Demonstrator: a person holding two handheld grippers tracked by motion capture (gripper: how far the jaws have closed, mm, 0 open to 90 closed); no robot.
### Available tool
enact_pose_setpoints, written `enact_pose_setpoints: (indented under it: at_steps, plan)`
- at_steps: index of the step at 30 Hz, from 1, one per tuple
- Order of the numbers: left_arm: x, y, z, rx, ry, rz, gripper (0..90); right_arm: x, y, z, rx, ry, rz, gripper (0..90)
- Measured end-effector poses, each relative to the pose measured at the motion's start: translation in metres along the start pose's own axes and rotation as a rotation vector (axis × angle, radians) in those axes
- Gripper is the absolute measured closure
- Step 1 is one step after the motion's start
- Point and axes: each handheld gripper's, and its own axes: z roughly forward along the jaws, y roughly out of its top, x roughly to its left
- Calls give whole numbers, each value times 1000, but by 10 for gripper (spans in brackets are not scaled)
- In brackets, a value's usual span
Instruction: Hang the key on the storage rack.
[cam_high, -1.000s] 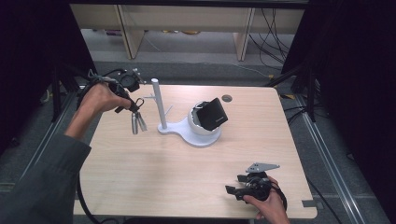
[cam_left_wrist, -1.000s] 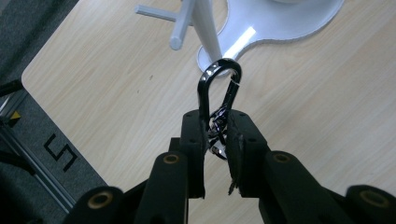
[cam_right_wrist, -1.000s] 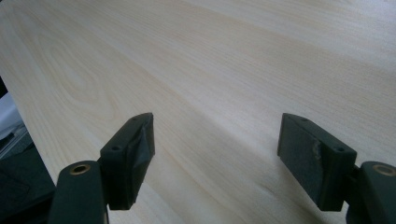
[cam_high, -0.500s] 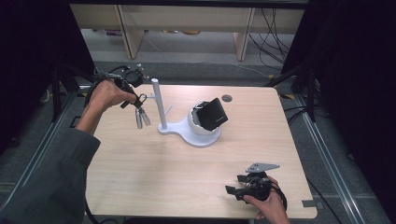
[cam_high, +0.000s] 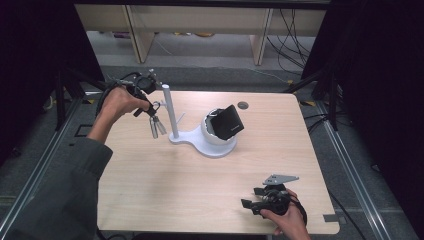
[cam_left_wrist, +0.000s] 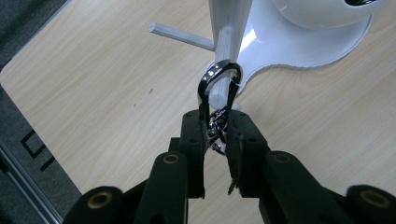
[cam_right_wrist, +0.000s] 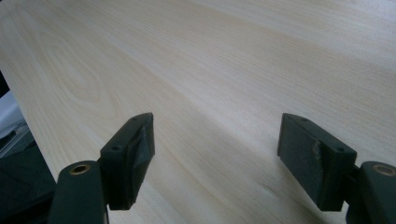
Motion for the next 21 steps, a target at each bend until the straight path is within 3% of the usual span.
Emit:
enact_pose_setpoints:
  at_steps: [21]
  plan:
    - [-2, 2, 5, 11, -10, -7, 759, 0, 0, 0, 1, 1, 0, 285]
